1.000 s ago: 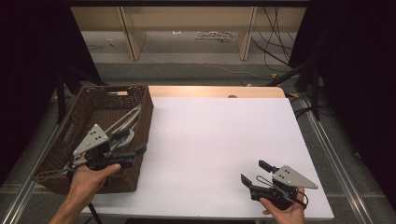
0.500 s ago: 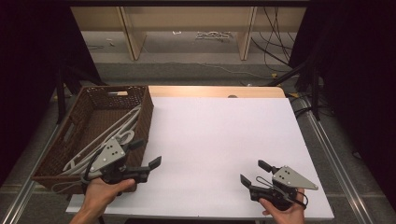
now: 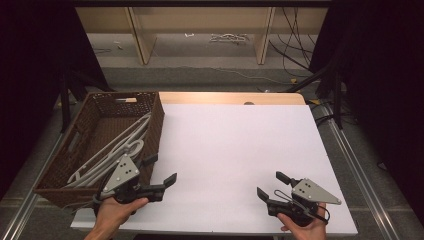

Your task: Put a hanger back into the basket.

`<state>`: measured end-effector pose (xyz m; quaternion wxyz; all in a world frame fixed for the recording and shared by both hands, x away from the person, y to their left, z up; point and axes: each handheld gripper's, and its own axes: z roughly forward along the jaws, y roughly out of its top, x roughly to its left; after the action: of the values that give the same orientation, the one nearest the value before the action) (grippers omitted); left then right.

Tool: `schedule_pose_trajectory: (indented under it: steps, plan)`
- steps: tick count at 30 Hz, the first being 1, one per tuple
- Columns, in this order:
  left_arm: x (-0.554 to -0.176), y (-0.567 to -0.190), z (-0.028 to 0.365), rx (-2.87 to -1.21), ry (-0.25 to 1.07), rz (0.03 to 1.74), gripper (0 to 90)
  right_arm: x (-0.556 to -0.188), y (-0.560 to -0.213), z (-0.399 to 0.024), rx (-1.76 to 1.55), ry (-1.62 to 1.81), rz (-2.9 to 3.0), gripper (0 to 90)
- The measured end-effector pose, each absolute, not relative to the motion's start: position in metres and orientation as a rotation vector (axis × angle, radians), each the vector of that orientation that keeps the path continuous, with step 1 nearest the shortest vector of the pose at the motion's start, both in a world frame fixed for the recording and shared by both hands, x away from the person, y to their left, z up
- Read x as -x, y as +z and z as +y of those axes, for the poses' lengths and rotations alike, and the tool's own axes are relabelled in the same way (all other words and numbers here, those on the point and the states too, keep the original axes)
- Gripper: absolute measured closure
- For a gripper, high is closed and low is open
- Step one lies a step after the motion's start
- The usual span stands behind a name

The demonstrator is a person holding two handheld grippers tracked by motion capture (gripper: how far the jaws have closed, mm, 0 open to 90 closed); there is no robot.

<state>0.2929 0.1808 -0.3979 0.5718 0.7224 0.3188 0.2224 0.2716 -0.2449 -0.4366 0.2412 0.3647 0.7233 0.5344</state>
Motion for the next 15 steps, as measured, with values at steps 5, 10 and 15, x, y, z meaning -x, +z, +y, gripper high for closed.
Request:
schedule_pose_trajectory:
  steps: [5, 10, 15]
  plan:
    - [-0.288, -0.404, 0.181, -1.696, 0.528, 0.736, 16.0, -0.271, -0.437, -0.244, -0.984, 1.469, 1.971, 20.3]
    - [-0.285, -0.411, 0.181, -1.694, 0.535, 0.731, 16.1, -0.27, -0.435, -0.244, -0.988, 1.452, 1.992, 20.3]
    - [-0.283, -0.419, 0.182, -1.719, 0.544, 0.71, 16.1, -0.269, -0.435, -0.242, -0.973, 1.478, 1.98, 20.2]
